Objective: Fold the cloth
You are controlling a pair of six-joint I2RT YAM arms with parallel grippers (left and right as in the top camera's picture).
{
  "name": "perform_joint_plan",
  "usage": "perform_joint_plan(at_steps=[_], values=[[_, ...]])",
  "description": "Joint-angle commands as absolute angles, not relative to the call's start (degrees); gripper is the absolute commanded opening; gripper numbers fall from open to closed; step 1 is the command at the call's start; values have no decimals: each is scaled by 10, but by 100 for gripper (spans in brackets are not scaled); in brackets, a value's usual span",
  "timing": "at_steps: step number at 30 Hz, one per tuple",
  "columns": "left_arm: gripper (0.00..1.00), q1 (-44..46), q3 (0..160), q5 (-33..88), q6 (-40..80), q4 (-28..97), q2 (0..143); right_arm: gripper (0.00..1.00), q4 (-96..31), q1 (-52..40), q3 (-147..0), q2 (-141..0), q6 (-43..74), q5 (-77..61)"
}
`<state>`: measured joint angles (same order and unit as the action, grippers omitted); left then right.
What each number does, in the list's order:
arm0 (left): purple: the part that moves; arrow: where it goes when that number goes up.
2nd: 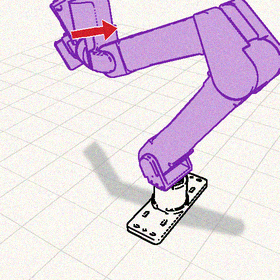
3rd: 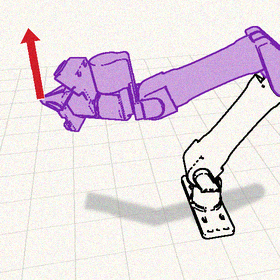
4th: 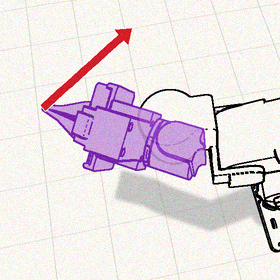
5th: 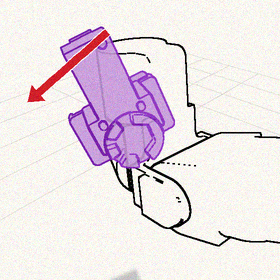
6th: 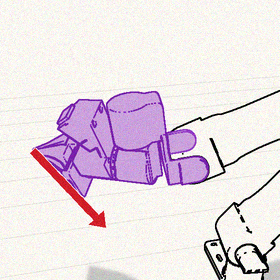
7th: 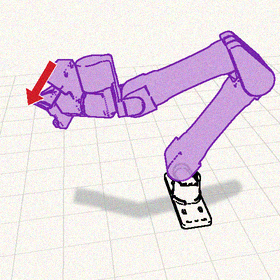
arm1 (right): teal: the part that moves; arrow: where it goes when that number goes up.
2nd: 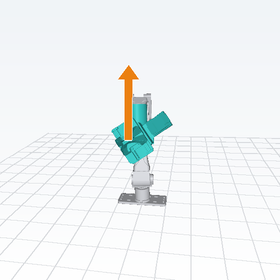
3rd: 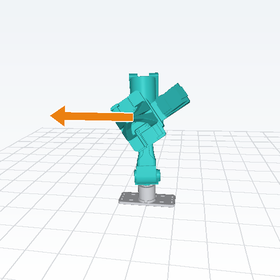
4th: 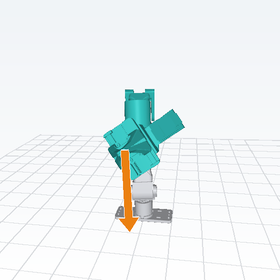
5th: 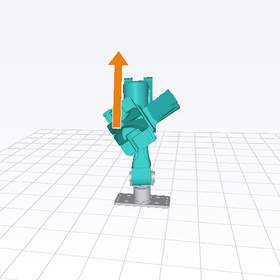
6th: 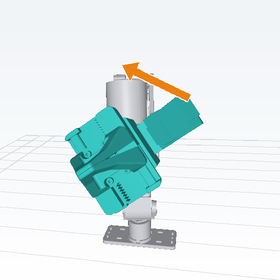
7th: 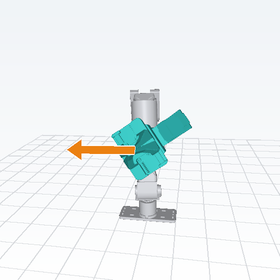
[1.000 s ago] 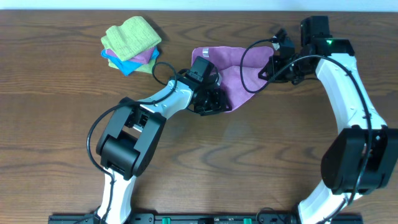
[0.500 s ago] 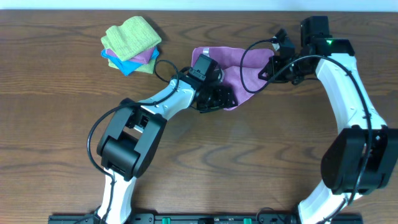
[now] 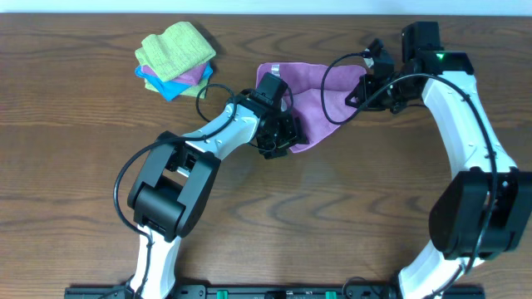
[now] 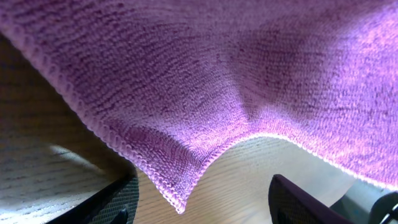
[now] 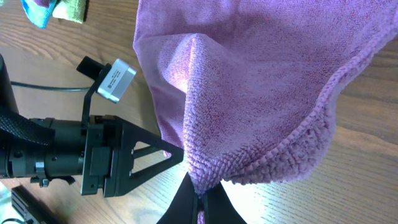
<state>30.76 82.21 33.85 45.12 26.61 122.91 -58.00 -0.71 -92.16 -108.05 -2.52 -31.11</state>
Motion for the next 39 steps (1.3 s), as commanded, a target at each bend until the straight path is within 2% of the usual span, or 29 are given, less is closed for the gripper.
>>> perform_joint_plan(at_steps=[1,13,24,26,28,30,34,36,38,39], values=[[69,311,769,231,502,294,1301,1,-580,-8,-925,-1082,-22,-320],[68,329,769,228,582,262,1328,2,-581,-8,-925,-1082,-22,-320],[64,330,769,259,586,191,1339,2,-580,-8,-925,-1082,-22,-320],[57,330,769,256,585,192,1339,1,-580,-8,-925,-1082,-22,-320],[40,330,769,255,578,192,1339,2,-580,-8,-925,-1082,-22,-320],[30,330,769,255,561,192,1339,1,-581,-8,-925,-1082,-22,-320],[26,330,769,255,510,194,1339,2,-581,-8,-925,-1082,-22,-320],[19,330,769,255,486,198,1339,2,-581,-8,-925,-1082,-22,-320],[6,330,769,255,460,208,1339,1,-581,-8,-925,-1082,-22,-320],[6,330,769,256,448,213,1339,1,-581,-8,-925,-1082,-22,-320]])
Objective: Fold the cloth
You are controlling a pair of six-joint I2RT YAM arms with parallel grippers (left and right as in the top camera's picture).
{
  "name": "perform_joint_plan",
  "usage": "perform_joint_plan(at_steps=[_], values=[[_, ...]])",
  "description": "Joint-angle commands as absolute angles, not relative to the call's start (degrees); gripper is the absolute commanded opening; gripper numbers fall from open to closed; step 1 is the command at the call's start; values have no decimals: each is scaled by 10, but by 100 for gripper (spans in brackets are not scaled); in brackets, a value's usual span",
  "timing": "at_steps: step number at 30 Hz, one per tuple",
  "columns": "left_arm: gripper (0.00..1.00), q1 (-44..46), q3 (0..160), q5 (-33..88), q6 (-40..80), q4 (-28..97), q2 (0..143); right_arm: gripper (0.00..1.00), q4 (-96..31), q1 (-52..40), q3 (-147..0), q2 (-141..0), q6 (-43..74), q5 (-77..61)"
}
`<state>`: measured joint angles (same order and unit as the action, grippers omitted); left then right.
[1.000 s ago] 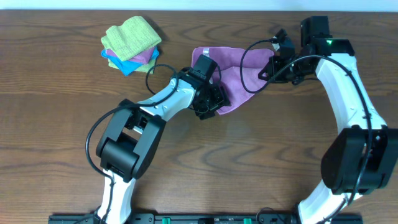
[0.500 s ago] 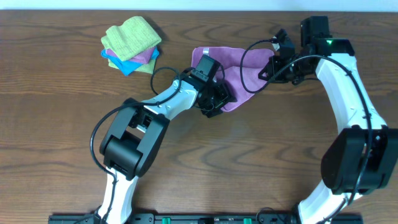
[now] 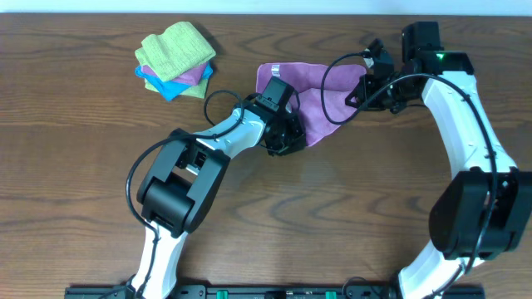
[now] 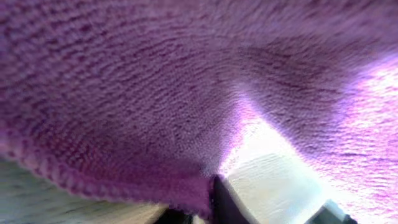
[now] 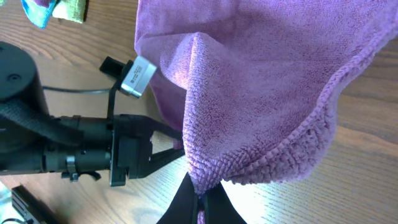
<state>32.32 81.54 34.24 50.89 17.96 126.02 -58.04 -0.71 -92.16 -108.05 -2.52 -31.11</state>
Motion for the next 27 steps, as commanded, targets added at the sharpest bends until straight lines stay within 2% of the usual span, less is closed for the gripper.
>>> perform_joint_plan(at_steps=[1,13,19,27], values=[[6,329,769,256,434,220,1339,2,-581,-8,-925,-1082,-22,-320],[6,238,832,248,218,395,1290,1,-610,-8,-925,-1082,-57,-310],[6,187,840,249,204,434,1210,1,-657,-8,-924,-1082,-74,-268],[6,192,840,249,186,474,1168,2,-682,-8,-907,-1082,-77,-268]])
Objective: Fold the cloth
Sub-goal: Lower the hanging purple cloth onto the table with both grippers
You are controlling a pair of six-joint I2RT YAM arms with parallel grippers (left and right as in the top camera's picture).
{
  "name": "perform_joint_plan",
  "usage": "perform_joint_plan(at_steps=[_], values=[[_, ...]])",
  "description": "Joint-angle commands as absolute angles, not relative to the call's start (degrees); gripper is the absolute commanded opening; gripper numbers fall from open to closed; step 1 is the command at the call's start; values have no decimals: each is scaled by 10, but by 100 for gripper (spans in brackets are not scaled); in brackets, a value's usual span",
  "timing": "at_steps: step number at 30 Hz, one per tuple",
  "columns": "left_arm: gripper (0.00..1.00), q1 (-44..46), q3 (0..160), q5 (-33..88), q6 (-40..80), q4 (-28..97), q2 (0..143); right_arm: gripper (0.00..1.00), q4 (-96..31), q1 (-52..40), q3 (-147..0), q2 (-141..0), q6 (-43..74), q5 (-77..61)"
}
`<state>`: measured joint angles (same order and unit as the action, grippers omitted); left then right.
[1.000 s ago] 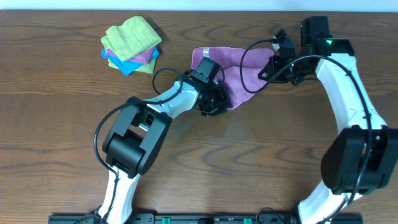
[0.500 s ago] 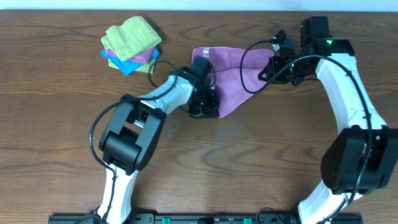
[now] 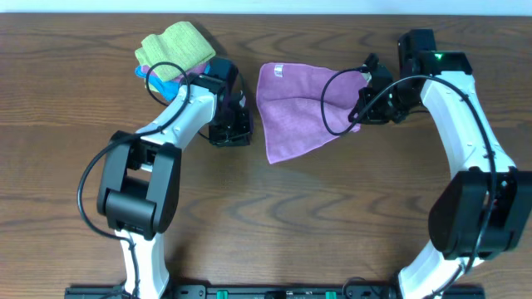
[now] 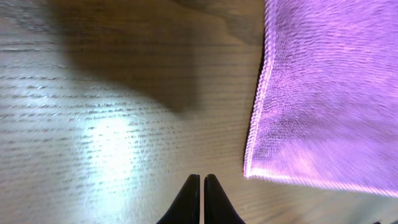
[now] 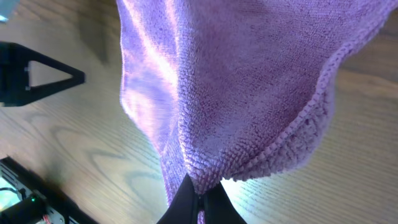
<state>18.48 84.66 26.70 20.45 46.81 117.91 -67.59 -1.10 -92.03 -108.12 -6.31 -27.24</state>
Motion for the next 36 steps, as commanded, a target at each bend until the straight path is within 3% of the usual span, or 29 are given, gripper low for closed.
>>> perform_joint_plan(at_steps=[1,4,6,9,14,23,36], values=[[6,192,840,249,186,474,1168,1,-684,-8,-902,-1082,-78,-268],[6,192,840,237,192,474,1168,1,-681,-8,-882,-1082,-78,-273],[16,192,836,219,228,470,1168,2,-677,-8,-875,-1082,-78,-278],[49,192,819,224,286,445,1168,1,-670,-8,-875,-1082,-78,-281],[71,192,781,281,337,383,1169,1,-662,-8,-875,-1082,-78,-290],[74,192,704,351,410,265,1169,2,-658,-8,-875,-1082,-78,-317],[70,217,604,369,492,99,1170,1,-658,-8,-875,-1082,-73,-321]])
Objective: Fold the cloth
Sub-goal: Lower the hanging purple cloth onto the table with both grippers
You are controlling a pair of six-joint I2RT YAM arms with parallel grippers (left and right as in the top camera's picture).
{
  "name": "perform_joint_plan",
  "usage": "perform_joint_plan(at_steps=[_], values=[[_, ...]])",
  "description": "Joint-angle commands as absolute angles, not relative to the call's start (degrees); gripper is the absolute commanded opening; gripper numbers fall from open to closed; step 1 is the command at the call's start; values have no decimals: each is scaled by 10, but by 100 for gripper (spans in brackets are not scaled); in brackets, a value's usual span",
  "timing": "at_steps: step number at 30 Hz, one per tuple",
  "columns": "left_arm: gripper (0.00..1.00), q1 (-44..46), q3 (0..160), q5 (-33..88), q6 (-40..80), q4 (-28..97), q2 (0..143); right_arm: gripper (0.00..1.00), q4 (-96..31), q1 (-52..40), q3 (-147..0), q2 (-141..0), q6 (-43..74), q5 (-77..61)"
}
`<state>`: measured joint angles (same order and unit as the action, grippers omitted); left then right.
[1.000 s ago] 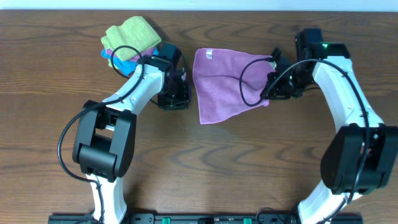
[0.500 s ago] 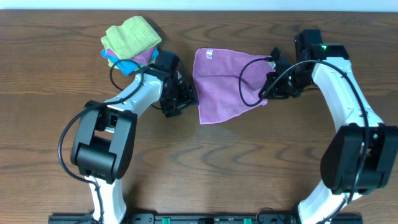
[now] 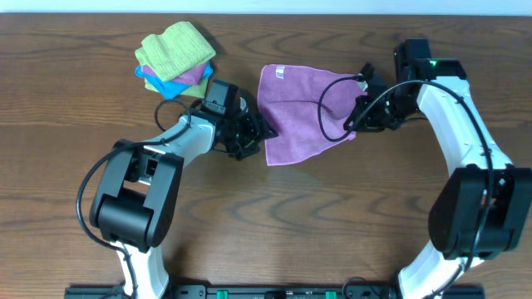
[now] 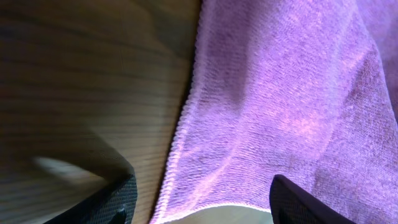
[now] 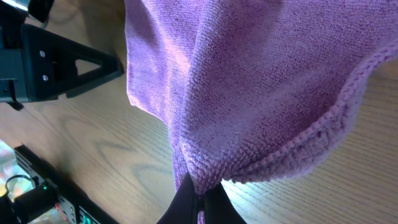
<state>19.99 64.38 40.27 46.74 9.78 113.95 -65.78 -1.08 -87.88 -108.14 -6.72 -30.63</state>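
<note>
A purple cloth (image 3: 293, 115) lies spread on the table with a white tag at its far left corner. Its right corner is lifted, and my right gripper (image 3: 359, 118) is shut on it. The right wrist view shows the cloth (image 5: 261, 81) bunching down into the closed gripper (image 5: 199, 202). My left gripper (image 3: 254, 135) is at the cloth's near left corner. In the left wrist view this gripper (image 4: 202, 208) is open, and the cloth's hemmed corner (image 4: 249, 137) lies between its dark fingers (image 4: 118, 199).
A stack of folded cloths (image 3: 174, 54), green on top with pink and blue below, sits at the far left. The right arm's black cable (image 3: 326, 108) loops over the purple cloth. Bare wooden table (image 3: 332, 216) stretches in front.
My left gripper was shut and empty to the left of the cloth, near the stack. Now it is open at the cloth's near left corner. The right gripper still holds its corner.
First my left gripper was open at the cloth's hanging near corner, while the right held the right corner. Then the left was shut on that corner. Then the cloth lay spread wider, with the left gripper shut and off to the left. Now it is open at the corner.
</note>
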Motion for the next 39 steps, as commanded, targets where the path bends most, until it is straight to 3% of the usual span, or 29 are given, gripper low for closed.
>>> perform_joint_plan(at_steps=[1,4,7,9,15,27,39], values=[[70,222,601,368,500,86,1174,2,-658,-8,-875,-1082,-74,-324],[69,234,600,372,516,63,1195,1,-658,-8,-875,-1082,-73,-333],[61,242,600,392,528,33,1227,1,-660,-8,-875,-1082,-73,-335],[43,244,600,417,528,2,1249,2,-664,-8,-875,-1082,-74,-335],[7,244,600,418,514,-24,1256,2,-666,-8,-875,-1082,-74,-335],[6,204,610,525,438,-55,1234,2,-667,-8,-875,-1082,-79,-337],[5,158,610,499,299,150,1059,1,-662,-58,-863,-1082,-114,-306]])
